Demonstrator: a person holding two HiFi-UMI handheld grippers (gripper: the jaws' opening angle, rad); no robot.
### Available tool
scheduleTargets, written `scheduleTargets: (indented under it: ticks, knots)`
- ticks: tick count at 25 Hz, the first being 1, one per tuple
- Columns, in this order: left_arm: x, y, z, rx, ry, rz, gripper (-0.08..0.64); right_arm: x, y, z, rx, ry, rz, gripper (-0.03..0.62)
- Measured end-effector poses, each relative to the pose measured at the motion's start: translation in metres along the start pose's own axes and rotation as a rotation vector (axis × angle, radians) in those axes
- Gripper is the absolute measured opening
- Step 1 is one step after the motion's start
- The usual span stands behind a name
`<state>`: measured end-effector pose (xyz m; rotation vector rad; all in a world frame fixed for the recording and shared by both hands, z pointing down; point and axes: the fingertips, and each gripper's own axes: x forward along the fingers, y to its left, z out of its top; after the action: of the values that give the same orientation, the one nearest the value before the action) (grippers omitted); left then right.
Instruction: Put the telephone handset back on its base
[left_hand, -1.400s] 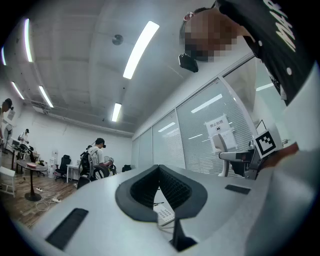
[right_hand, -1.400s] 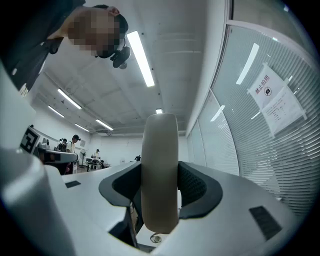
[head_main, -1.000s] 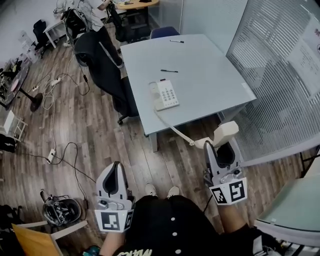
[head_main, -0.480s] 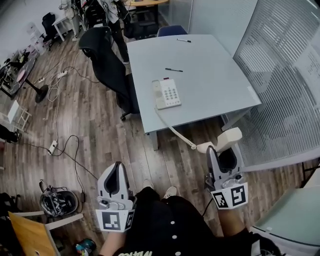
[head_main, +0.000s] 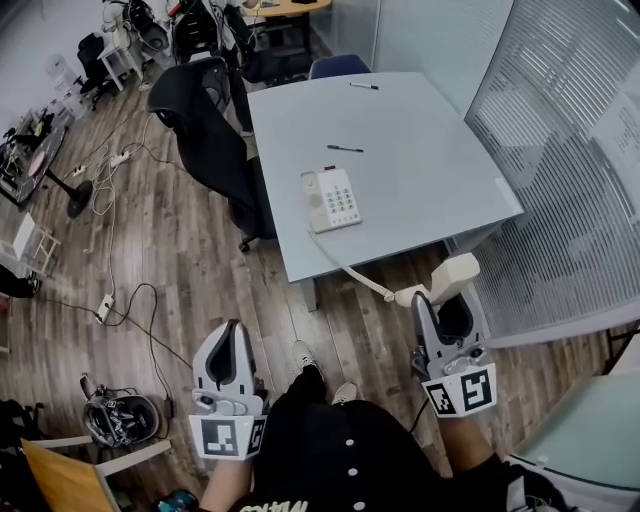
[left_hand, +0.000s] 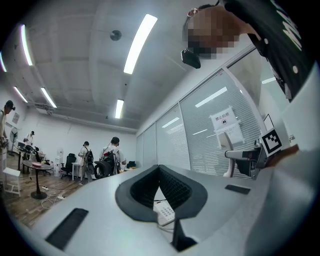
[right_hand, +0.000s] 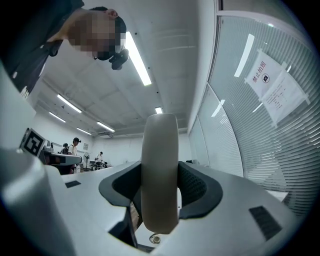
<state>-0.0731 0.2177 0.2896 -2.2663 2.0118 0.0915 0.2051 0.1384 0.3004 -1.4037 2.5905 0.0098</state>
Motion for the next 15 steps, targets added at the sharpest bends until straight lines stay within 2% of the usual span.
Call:
scheduleTargets:
  ticks: [15]
  knots:
    - [0.071, 0.044, -0.007, -0.009, -0.023, -0.013, 0.015, 0.075, -0.009, -0.010, 0.004, 0.007, -0.020, 0.236]
